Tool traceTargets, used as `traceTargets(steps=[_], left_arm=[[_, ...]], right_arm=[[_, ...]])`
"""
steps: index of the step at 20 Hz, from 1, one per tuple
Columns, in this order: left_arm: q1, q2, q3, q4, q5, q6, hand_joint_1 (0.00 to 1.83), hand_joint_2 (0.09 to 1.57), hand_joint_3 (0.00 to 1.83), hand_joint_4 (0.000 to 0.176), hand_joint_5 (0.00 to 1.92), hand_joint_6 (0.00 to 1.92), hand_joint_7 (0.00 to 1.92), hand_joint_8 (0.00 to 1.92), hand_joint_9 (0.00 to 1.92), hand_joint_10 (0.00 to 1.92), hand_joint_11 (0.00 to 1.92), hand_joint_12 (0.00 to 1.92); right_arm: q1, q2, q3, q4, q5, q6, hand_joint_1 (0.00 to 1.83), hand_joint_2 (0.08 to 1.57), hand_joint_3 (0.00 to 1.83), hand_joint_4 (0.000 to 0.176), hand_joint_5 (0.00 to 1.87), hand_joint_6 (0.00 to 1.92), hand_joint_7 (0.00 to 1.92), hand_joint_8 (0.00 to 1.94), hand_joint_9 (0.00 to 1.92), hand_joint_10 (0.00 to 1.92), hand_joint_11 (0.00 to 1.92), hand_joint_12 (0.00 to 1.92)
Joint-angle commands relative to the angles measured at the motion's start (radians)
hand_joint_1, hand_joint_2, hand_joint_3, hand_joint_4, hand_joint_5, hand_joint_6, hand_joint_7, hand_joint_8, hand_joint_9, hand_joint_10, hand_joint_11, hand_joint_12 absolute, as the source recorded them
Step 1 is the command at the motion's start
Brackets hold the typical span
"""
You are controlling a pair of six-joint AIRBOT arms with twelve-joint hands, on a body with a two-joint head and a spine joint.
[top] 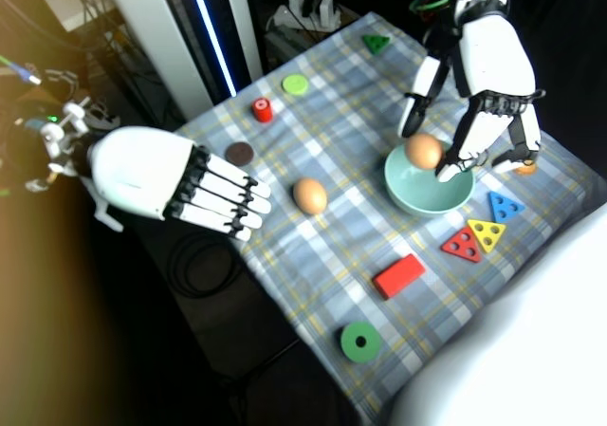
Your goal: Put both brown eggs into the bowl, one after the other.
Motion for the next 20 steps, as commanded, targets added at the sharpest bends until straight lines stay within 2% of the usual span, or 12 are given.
traceTargets(steps=[1,4,6,8,9,11,13,14,16,17,19,20], left_arm=[[-0.013,0.012,-0.006,0.017,-0.125,-0.006,0.68,0.96,0.00,0.081,0.50,0.00,0.63,0.01,0.56,0.00,0.00,1.05],[-0.002,0.043,-0.045,0.026,-0.166,-0.006,0.71,0.94,0.00,0.088,0.49,0.00,0.64,0.01,0.57,0.01,0.00,1.04],[0.022,0.076,-0.086,0.040,-0.224,-0.025,0.85,0.91,0.00,0.125,0.45,0.00,0.61,0.00,0.54,0.00,0.00,1.09],[0.053,0.110,-0.121,0.070,-0.281,-0.097,0.87,0.89,0.00,0.135,0.40,0.00,0.57,0.00,0.53,0.00,0.00,1.14],[0.081,0.141,-0.153,0.104,-0.338,-0.178,0.80,0.85,0.00,0.157,0.35,0.00,0.53,0.00,0.54,0.00,0.00,1.17],[0.115,0.185,-0.200,0.140,-0.416,-0.253,0.76,0.83,0.00,0.159,0.34,0.00,0.53,0.00,0.52,0.00,0.00,1.14],[0.142,0.230,-0.252,0.157,-0.492,-0.264,0.69,0.87,0.01,0.148,0.33,0.00,0.48,0.00,0.43,0.00,0.00,0.92],[0.151,0.247,-0.274,0.168,-0.525,-0.264,0.74,0.90,0.00,0.138,0.32,0.00,0.42,0.00,0.35,0.00,0.00,0.68],[0.170,0.270,-0.302,0.180,-0.568,-0.268,0.74,0.89,0.00,0.138,0.33,0.00,0.46,0.01,0.39,0.02,0.00,0.79],[0.194,0.286,-0.320,0.187,-0.598,-0.296,0.76,0.86,0.00,0.167,0.33,0.00,0.44,0.00,0.39,0.01,0.00,0.86],[0.235,0.310,-0.339,0.198,-0.649,-0.364,0.75,0.86,0.00,0.165,0.34,0.00,0.41,0.00,0.38,0.00,0.00,0.90],[0.268,0.330,-0.358,0.203,-0.697,-0.409,0.76,0.88,0.00,0.162,0.34,0.00,0.43,0.00,0.38,0.00,0.00,0.80]], right_arm=[[0.007,0.004,0.004,0.022,0.114,0.003,1.15,1.31,0.00,0.000,0.72,0.00,0.65,0.00,0.65,0.00,0.37,0.65],[0.007,0.003,0.004,0.022,0.114,0.004,1.14,1.32,0.00,0.000,0.72,0.00,0.64,0.00,0.62,0.00,0.33,0.64],[0.007,0.001,0.004,0.023,0.114,0.006,1.10,1.33,0.00,0.000,0.73,0.00,0.65,0.00,0.61,0.01,0.30,0.64],[0.007,0.000,0.004,0.023,0.116,0.006,1.07,1.34,0.01,0.000,0.74,0.00,0.66,0.00,0.62,0.01,0.32,0.65],[0.007,-0.001,0.004,0.024,0.121,0.006,1.09,1.33,0.00,0.000,0.74,0.00,0.65,0.00,0.62,0.01,0.32,0.66],[0.007,-0.004,0.005,0.025,0.129,0.006,1.09,1.33,0.00,0.000,0.74,0.00,0.65,0.00,0.62,0.00,0.30,0.65],[0.007,-0.006,0.006,0.025,0.129,0.006,1.02,1.35,0.00,0.000,0.74,0.00,0.67,0.00,0.67,0.00,0.38,0.65],[0.007,-0.006,0.006,0.026,0.129,0.006,1.04,1.35,0.00,0.000,0.75,0.00,0.68,0.00,0.66,0.00,0.45,0.52],[0.007,-0.007,0.007,0.026,0.129,0.006,1.00,1.35,0.00,0.000,0.74,0.00,0.67,0.00,0.65,0.00,0.43,0.50],[0.007,-0.011,0.010,0.025,0.129,0.006,0.97,1.36,0.00,0.000,0.72,0.00,0.66,0.00,0.63,0.00,0.32,0.76],[0.012,-0.022,0.017,0.025,0.129,0.006,0.95,1.36,0.00,0.000,0.71,0.00,0.67,0.00,0.64,0.00,0.29,0.84],[0.020,-0.029,0.021,0.025,0.129,0.006,0.98,1.35,0.00,0.000,0.71,0.00,0.68,0.00,0.63,0.00,0.25,0.87]])
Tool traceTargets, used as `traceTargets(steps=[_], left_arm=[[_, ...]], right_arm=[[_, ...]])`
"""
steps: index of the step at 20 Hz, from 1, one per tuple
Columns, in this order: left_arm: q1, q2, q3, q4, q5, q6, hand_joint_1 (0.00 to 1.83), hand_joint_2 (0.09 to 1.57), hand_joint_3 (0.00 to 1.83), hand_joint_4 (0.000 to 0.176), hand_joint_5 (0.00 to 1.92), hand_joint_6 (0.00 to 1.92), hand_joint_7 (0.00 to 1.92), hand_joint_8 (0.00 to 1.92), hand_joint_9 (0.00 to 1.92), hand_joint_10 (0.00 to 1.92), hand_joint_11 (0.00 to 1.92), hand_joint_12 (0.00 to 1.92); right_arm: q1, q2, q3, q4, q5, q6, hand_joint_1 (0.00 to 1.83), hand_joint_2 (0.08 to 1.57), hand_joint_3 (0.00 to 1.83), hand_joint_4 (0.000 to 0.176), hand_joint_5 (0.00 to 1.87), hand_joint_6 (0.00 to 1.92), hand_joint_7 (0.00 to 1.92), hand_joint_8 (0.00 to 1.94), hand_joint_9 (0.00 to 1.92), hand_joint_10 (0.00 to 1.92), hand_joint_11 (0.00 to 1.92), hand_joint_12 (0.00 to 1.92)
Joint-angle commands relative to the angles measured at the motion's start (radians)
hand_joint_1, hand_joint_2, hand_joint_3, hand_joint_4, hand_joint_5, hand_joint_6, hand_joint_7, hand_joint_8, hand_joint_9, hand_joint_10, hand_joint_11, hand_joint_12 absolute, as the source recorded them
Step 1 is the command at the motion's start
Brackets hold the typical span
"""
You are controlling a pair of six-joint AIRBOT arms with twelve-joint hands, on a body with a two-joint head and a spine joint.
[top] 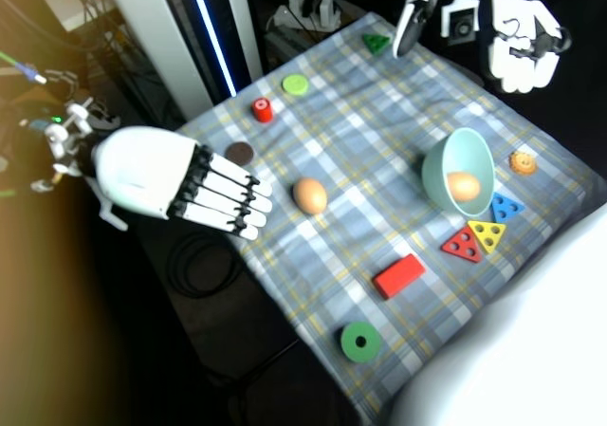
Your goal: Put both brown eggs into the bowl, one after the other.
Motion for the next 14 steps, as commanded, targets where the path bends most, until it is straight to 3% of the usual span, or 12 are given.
traceTargets(steps=[1,2,3,4,5,6,7,9,11,12,13,14], left_arm=[[-0.002,0.016,-0.007,0.023,-0.183,-0.021,0.73,0.88,0.00,0.121,0.35,0.00,0.45,0.01,0.32,0.02,0.00,0.10],[0.018,0.033,-0.023,0.023,-0.213,-0.025,0.72,0.88,0.00,0.108,0.34,0.00,0.45,0.01,0.32,0.02,0.00,0.02],[0.032,0.045,-0.038,0.024,-0.238,-0.025,0.74,0.84,0.03,0.118,0.33,0.00,0.47,0.00,0.38,0.01,0.00,0.41],[0.054,0.062,-0.057,0.027,-0.271,-0.025,0.78,0.84,0.00,0.150,0.32,0.00,0.48,0.00,0.44,0.01,0.00,0.91],[0.070,0.076,-0.073,0.032,-0.298,-0.033,0.81,0.84,0.00,0.158,0.32,0.00,0.48,0.00,0.47,0.01,0.00,1.14],[0.086,0.088,-0.085,0.038,-0.318,-0.050,0.84,0.83,0.00,0.141,0.33,0.00,0.48,0.00,0.48,0.02,0.00,1.19],[0.107,0.099,-0.094,0.045,-0.344,-0.084,0.86,0.81,0.00,0.130,0.35,0.01,0.48,0.00,0.47,0.01,0.00,1.08],[0.161,0.117,-0.107,0.050,-0.411,-0.176,0.86,0.81,0.00,0.120,0.34,0.00,0.45,0.00,0.43,0.01,0.00,0.94],[0.207,0.129,-0.110,0.052,-0.470,-0.273,0.87,0.80,0.00,0.135,0.32,0.00,0.42,0.00,0.39,0.00,0.00,0.96],[0.219,0.132,-0.109,0.054,-0.484,-0.304,0.89,0.81,0.00,0.115,0.33,0.00,0.41,0.00,0.39,0.00,0.00,0.96],[0.233,0.134,-0.108,0.056,-0.498,-0.342,0.89,0.81,0.00,0.115,0.33,0.00,0.41,0.00,0.39,0.00,0.00,0.96],[0.246,0.135,-0.106,0.057,-0.507,-0.370,0.89,0.82,0.00,0.099,0.33,0.00,0.43,0.01,0.41,0.01,0.00,0.96]], right_arm=[[0.016,0.000,0.007,0.019,0.128,0.004,1.02,1.32,0.00,0.000,0.69,0.00,0.66,0.00,0.59,0.00,0.19,0.90],[0.024,-0.006,0.012,0.016,0.128,0.004,1.03,1.32,0.00,0.000,0.68,0.00,0.65,0.00,0.58,0.00,0.17,0.91],[0.031,-0.013,0.018,0.014,0.125,0.004,1.09,1.31,0.00,0.000,0.67,0.00,0.64,0.00,0.56,0.00,0.16,0.90],[0.048,-0.024,0.027,0.007,0.118,0.004,1.11,1.29,0.00,0.000,0.66,0.00,0.62,0.00,0.54,0.00,0.14,0.90],[0.065,-0.032,0.034,-0.003,0.108,0.005,1.12,1.27,0.00,0.000,0.64,0.00,0.62,0.00,0.53,0.00,0.12,0.89],[0.081,-0.039,0.039,-0.014,0.098,0.005,1.12,1.25,0.00,0.000,0.62,0.00,0.61,0.00,0.52,0.00,0.11,0.89],[0.099,-0.046,0.044,-0.028,0.084,0.005,1.01,1.24,0.00,0.000,0.58,0.00,0.57,0.00,0.49,0.00,0.08,0.87],[0.142,-0.059,0.054,-0.061,0.046,0.005,1.05,1.15,0.00,0.000,0.57,0.00,0.54,0.00,0.44,0.00,0.00,0.87],[0.181,-0.068,0.065,-0.098,0.003,0.010,0.84,1.08,0.00,0.013,0.52,0.00,0.51,0.00,0.41,0.00,0.02,0.71],[0.192,-0.071,0.069,-0.112,-0.011,0.014,0.85,1.07,0.00,0.036,0.48,0.00,0.47,0.00,0.38,0.00,0.05,0.57],[0.204,-0.076,0.077,-0.128,-0.029,0.023,0.85,1.07,0.00,0.036,0.48,0.00,0.47,0.00,0.38,0.00,0.05,0.57],[0.214,-0.084,0.086,-0.142,-0.043,0.034,0.88,1.06,0.00,0.027,0.47,0.00,0.47,0.00,0.40,0.00,0.12,0.48]])
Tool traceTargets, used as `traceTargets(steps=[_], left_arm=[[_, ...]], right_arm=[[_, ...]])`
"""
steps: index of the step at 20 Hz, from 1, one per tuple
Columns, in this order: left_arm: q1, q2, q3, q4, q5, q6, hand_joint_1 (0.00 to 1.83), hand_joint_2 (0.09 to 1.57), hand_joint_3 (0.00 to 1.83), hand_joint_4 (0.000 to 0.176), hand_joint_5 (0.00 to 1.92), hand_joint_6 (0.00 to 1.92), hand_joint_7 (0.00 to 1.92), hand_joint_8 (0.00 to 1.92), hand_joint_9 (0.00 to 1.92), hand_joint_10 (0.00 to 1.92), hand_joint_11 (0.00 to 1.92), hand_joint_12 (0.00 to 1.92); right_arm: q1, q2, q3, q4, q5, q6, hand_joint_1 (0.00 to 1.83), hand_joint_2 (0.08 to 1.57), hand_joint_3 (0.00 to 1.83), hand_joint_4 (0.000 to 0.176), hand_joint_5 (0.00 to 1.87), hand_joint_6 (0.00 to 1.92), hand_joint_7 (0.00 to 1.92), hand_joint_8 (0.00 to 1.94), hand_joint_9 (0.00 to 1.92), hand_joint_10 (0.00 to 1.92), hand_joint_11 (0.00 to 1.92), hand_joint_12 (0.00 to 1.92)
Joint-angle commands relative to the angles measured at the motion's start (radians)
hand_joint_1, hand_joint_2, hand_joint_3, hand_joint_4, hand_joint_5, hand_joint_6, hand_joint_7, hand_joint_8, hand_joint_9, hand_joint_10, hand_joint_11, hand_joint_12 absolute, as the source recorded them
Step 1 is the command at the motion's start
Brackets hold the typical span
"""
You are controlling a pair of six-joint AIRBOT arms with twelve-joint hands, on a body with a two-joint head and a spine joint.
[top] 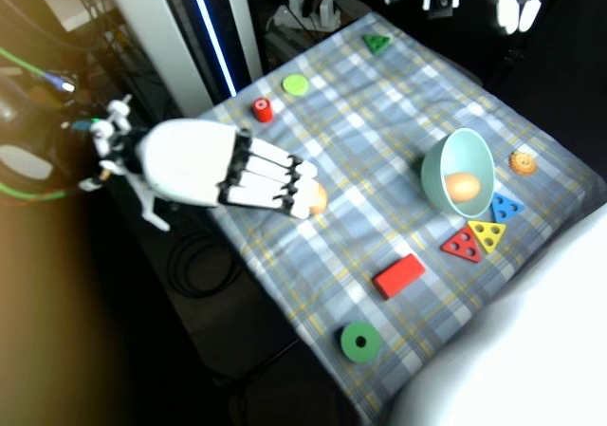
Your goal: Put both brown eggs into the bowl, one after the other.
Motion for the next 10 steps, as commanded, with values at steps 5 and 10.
traceTargets(steps=[5,10], left_arm=[[0.020,-0.007,0.040,0.017,-0.131,-0.148,0.90,0.82,0.00,0.104,0.33,0.00,0.48,0.00,0.47,0.01,0.06,0.91],[0.036,-0.020,0.066,0.017,-0.142,-0.238,0.91,0.85,0.00,0.129,0.30,0.00,0.50,0.00,0.52,0.00,0.19,0.74]], right_arm=[[0.068,-0.041,0.045,-0.030,0.036,0.043,0.84,1.11,0.01,0.064,0.38,0.00,0.46,0.00,0.45,0.00,0.27,0.36],[0.121,-0.091,0.091,-0.087,-0.060,0.054,1.14,0.99,0.00,0.069,0.40,0.00,0.44,0.00,0.42,0.00,0.14,0.69]])
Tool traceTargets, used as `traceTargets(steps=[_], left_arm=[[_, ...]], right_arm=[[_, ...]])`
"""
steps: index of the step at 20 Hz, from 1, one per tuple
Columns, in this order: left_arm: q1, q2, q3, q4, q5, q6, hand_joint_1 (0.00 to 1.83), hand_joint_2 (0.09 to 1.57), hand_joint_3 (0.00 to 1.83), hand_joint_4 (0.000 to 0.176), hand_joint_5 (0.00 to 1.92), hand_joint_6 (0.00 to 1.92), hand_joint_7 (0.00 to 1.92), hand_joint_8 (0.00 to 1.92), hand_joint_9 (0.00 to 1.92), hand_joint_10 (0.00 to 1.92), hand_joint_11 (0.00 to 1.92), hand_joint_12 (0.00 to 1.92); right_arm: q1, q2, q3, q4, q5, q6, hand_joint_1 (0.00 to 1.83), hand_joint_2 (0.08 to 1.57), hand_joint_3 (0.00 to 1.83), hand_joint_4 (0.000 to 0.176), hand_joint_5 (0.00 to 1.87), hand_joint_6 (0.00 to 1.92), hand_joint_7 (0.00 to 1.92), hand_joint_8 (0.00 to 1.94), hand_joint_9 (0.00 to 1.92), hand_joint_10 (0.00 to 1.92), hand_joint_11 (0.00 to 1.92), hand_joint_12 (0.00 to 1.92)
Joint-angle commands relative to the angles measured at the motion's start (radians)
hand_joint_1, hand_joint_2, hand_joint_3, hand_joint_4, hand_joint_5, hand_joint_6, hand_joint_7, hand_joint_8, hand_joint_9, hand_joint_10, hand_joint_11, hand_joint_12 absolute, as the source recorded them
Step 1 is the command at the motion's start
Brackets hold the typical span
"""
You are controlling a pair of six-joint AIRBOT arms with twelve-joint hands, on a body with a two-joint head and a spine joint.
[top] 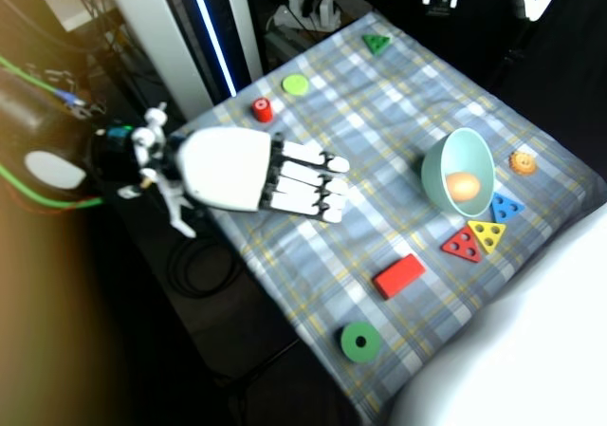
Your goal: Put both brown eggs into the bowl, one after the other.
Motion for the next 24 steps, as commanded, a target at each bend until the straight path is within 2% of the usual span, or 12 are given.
traceTargets(steps=[1,2,4,5,6,9,13,15,17,19,21,24], left_arm=[[-0.007,-0.003,0.006,0.010,-0.126,-0.020,0.93,0.85,0.00,0.126,0.30,0.00,0.51,0.00,0.53,0.00,0.18,0.73],[-0.007,-0.004,0.009,0.010,-0.128,-0.027,0.92,0.85,0.00,0.121,0.31,0.00,0.52,0.00,0.53,0.00,0.18,0.69],[-0.003,-0.005,0.014,0.008,-0.136,-0.047,0.88,0.86,0.00,0.100,0.29,0.00,0.51,0.00,0.50,0.00,0.12,0.71],[0.001,-0.008,0.017,0.006,-0.140,-0.059,0.86,0.87,0.00,0.092,0.28,0.00,0.51,0.00,0.49,0.00,0.08,0.78],[0.003,-0.008,0.017,0.005,-0.142,-0.064,0.85,0.86,0.00,0.085,0.28,0.00,0.52,0.00,0.50,0.00,0.06,0.80],[0.008,-0.010,0.020,0.002,-0.142,-0.073,0.88,0.85,0.00,0.088,0.29,0.01,0.55,0.01,0.52,0.01,0.10,0.82],[0.008,-0.018,0.031,0.001,-0.143,-0.099,0.90,0.85,0.00,0.105,0.30,0.00,0.59,0.01,0.56,0.01,0.12,0.78],[0.008,-0.025,0.039,0.000,-0.142,-0.116,0.90,0.85,0.00,0.105,0.31,0.00,0.57,0.00,0.55,0.01,0.13,0.78],[0.009,-0.027,0.041,0.000,-0.142,-0.123,0.89,0.84,0.00,0.104,0.32,0.01,0.57,0.00,0.55,0.00,0.12,0.77],[0.010,-0.026,0.041,0.000,-0.143,-0.126,0.89,0.85,0.00,0.120,0.30,0.00,0.57,0.01,0.55,0.00,0.11,0.77],[0.014,-0.025,0.041,0.000,-0.150,-0.138,0.87,0.85,0.00,0.114,0.29,0.00,0.58,0.01,0.54,0.00,0.10,0.77],[0.017,-0.025,0.041,0.000,-0.153,-0.143,0.87,0.85,0.00,0.108,0.32,0.01,0.59,0.01,0.56,0.01,0.13,0.79]], right_arm=[[0.017,0.003,0.006,0.020,0.089,0.004,1.19,0.96,0.00,0.047,0.42,0.00,0.49,0.00,0.47,0.00,0.12,0.82],[0.021,0.003,0.006,0.012,0.082,0.007,1.19,0.95,0.00,0.037,0.42,0.00,0.53,0.00,0.52,0.01,0.11,0.97],[0.023,0.002,0.006,0.005,0.078,0.008,1.21,0.94,0.00,0.020,0.43,0.00,0.57,0.01,0.58,0.02,0.15,1.06],[0.023,0.002,0.006,0.001,0.078,0.012,1.22,0.93,0.00,0.000,0.44,0.00,0.62,0.01,0.64,0.02,0.19,1.07],[0.023,0.001,0.006,-0.001,0.078,0.016,1.24,0.94,0.00,0.000,0.47,0.00,0.70,0.01,0.70,0.03,0.15,1.09],[0.023,-0.002,0.006,-0.002,0.078,0.017,1.23,1.00,0.00,0.000,0.49,0.00,0.76,0.01,0.74,0.02,0.07,1.25],[0.031,-0.010,0.012,-0.004,0.079,0.017,1.22,0.98,0.00,0.000,0.47,0.00,0.71,0.00,0.70,0.00,0.05,1.18],[0.040,-0.020,0.019,-0.008,0.078,0.017,1.24,0.98,0.00,0.000,0.46,0.00,0.70,0.00,0.67,0.00,0.04,1.11],[0.046,-0.021,0.018,-0.015,0.078,0.020,1.25,0.96,0.00,0.000,0.51,0.00,0.73,0.00,0.69,0.00,0.10,0.99],[0.046,-0.021,0.018,-0.021,0.078,0.027,1.23,0.97,0.00,0.000,0.54,0.01,0.72,0.00,0.69,0.00,0.18,0.93],[0.046,-0.021,0.019,-0.021,0.076,0.028,1.25,0.96,0.00,0.000,0.57,0.00,0.71,0.00,0.69,0.00,0.17,1.00],[0.046,-0.020,0.019,-0.021,0.072,0.031,1.30,0.97,0.00,0.000,0.76,0.03,0.90,0.02,0.83,0.03,0.25,1.10]])
